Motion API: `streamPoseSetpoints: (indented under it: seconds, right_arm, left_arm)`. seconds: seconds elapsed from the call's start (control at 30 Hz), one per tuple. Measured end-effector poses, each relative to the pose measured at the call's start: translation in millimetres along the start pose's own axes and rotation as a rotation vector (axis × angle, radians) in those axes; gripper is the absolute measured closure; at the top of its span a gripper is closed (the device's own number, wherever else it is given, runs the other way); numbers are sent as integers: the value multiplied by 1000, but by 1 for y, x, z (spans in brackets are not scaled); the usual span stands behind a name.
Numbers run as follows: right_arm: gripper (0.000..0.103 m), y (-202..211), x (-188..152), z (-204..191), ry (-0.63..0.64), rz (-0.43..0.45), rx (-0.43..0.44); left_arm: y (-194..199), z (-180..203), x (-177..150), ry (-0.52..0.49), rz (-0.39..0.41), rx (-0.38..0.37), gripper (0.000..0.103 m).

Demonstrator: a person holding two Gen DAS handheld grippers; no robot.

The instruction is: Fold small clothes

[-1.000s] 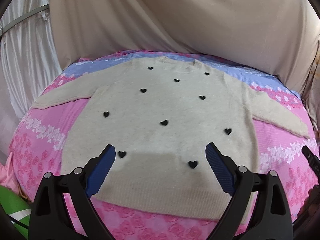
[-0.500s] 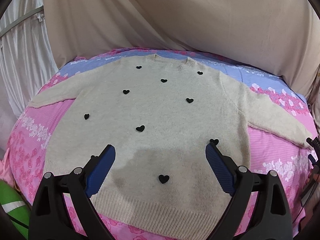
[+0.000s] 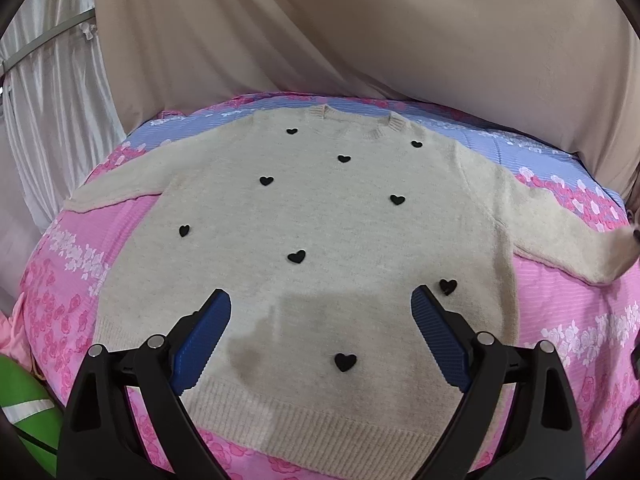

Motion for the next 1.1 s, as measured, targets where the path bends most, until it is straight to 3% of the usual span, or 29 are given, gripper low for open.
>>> streamPoseSetpoints:
  seconds: [0.1,0.2,0.3,0.43,0.53,0.57,0.63,0.7,0.77,0.87,1.0,1.1]
  right_arm:
    - [89,0,-4,-91,61,-10,153]
    - [89,-8,-32,-185,130,-61,289]
    - [89,-25,-80,-273,207,-128,391]
    - [89,-53,-172,-369,329,-228,469]
    - [75,-81,-256,-411,411,-323,470]
    - [57,-88,-280,-418,442,-352,452]
    - [54,-91,-322,-422,524,-398,408]
    - [54,-75,-329,-417,507,-396,399]
    - [54,-51,-308,-397,465,-323,386]
    - [44,-12,-279,-346,484,-222,242]
    - [43,18,-248,-256,485,-229,18]
    - [43,28,-235,-196,484,-251,-91]
  left_arm:
    - [-2,-18,2,29,-1,3,14]
    - [-3,-39,5,54,5,11,14]
    - [-3,-72,7,87,8,31,14]
    - [-5,-122,5,111,11,81,13]
    - [-12,-163,2,91,14,135,13]
    - [-16,-173,0,85,10,146,13]
    - [-26,-193,-2,82,-9,159,13]
    - [-35,-206,2,93,-14,149,13]
    - [-44,-211,10,103,-5,123,12]
    - [-69,-200,28,142,-9,48,12]
    - [-118,-162,53,188,-26,-46,11]
    - [-160,-129,58,227,-75,-86,11]
Point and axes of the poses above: each gripper's, at about its wrist camera, not at the fingertips, and y roughly against the way its jaws point, z to its right, x to its top, the point moved 9 cm from there along -y, roughly the way its jaws point, and after that the axes turned 14 degrees about z, right-handed, at the moved point
